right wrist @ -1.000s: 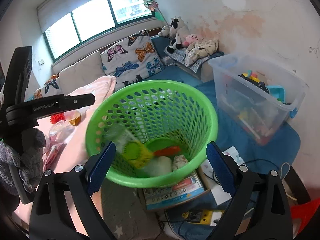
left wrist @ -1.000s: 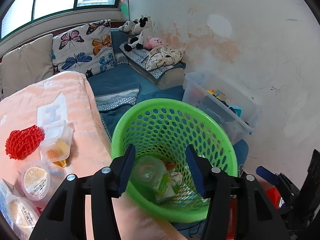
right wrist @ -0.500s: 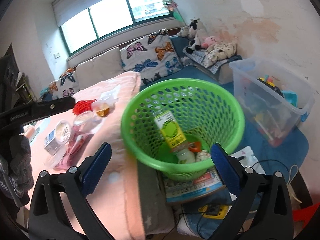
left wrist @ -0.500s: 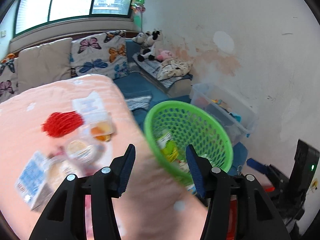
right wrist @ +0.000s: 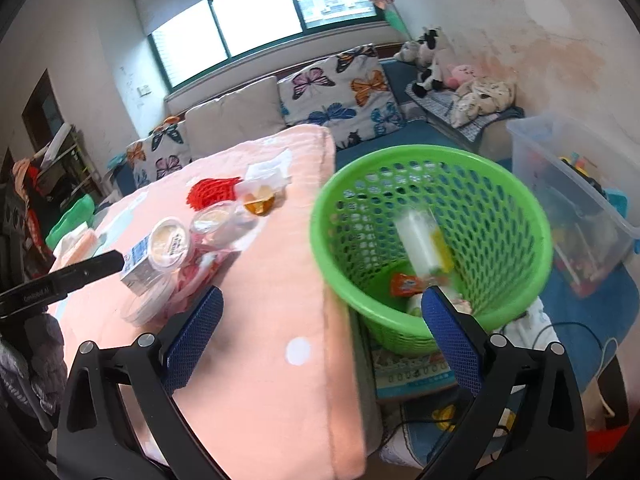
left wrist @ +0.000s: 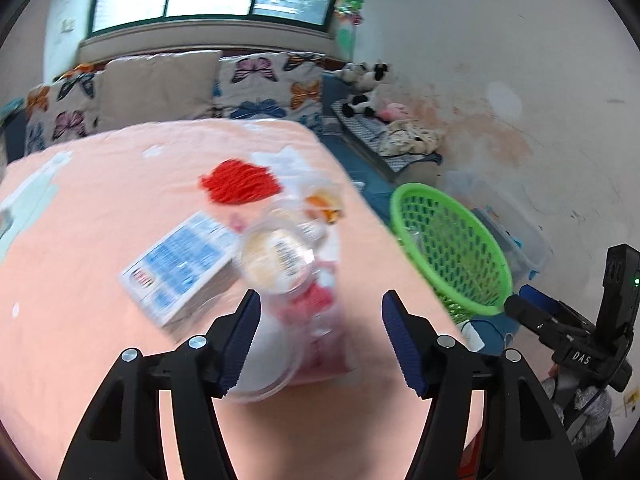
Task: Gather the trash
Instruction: 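Move both grippers back over the table toward the plastic cups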
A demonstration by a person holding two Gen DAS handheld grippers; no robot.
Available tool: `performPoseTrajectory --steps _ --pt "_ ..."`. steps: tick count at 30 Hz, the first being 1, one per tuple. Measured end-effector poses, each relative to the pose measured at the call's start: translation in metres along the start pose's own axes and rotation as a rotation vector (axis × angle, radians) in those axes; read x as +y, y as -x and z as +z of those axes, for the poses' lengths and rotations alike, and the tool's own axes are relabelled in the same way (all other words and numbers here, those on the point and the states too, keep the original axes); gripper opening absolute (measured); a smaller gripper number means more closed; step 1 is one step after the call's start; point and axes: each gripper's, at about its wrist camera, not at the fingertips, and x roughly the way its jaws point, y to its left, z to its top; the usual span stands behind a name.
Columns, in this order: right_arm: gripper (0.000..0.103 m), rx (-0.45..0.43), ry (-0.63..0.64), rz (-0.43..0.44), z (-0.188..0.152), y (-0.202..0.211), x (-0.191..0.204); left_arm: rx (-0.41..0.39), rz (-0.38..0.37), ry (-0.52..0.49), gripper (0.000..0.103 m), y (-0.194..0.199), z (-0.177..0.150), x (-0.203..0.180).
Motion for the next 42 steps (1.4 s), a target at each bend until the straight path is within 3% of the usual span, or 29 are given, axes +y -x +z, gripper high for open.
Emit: performPoseTrajectory --steps 10,33,42 --pt "0.099 0.04 0.084 0.065 0.001 -0.02 0.042 -0.028 0.055 0.112 0.066 0.025 -0.014 0.05" --pt "0.098 0.146 0.24 0.236 0.02 -0.094 0.128 0.003 0.084 0.218 0.066 0.033 -0.04 0.095" --pt "0.098 0.18 0.309 0.218 0.024 -0.126 0.151 0.015 0.087 0.243 0.066 0.031 -0.046 0.103"
